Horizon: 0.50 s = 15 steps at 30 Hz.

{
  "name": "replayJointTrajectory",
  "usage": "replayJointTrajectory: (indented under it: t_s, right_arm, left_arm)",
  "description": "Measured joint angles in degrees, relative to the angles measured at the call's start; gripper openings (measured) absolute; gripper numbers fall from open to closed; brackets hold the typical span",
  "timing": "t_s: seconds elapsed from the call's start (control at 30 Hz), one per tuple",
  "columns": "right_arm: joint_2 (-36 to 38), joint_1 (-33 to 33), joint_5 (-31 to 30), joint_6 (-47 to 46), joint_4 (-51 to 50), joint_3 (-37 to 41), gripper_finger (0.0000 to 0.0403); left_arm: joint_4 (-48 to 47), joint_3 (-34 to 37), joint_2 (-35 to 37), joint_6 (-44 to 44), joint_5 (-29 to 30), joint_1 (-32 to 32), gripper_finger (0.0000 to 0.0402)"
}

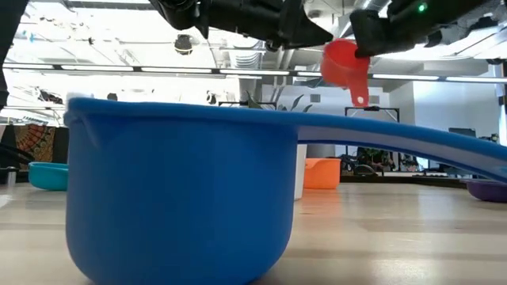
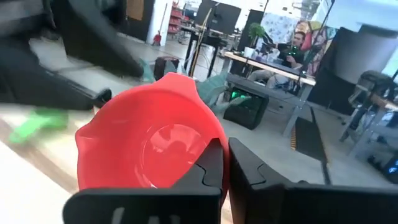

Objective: Nest measuring cups in basket
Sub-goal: Stack the red measuring cup on top of the the orange measuring cup

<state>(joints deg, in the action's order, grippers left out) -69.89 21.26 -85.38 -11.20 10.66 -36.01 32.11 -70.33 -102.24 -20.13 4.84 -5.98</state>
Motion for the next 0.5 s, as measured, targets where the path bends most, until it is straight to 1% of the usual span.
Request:
replayJointTrajectory:
  t_s: [0.07,0.13,0.2,0.3,0.37,0.43,0.5]
  right_arm:
    - [0.03,0.51,-0.50,0.58,1.60,-0.08,0.0017]
    - [0.56,0.94,-2.24,0.84,3.51,-0.04,0.0017]
    - [1.46,1.40,-4.46,0.79,6.37,-0.02,0.0018]
    - [3.08,1.17,-4.47,0.77,10.50,-0.02,0.0019]
    - [4.24,0.81,-4.53,0.74,13.77,-0.10,0.0018]
    - [5.53,0.65,-4.56,0.75,14.49,-0.05,0.0017]
    - [6.58,0.67,-4.58,0.74,15.79,-0.04,0.0018]
  left_arm:
    - [-1.49,-0.37,-0.09,-0.03,0.02,0.18,0.0159]
    - [-3.29,-0.43,-0.09,0.62,0.67,0.52,0.0160]
    - [-5.14,-0.43,0.11,3.35,2.33,0.95,0.0160]
    - [-6.36,-0.41,0.28,8.12,5.08,1.65,0.0160]
    - [-6.49,-0.41,0.35,11.28,5.51,1.93,0.0160]
    - [-6.49,-0.41,0.35,14.74,4.29,1.97,0.0160]
    - [-6.09,-0.41,0.20,18.00,0.85,1.52,0.0160]
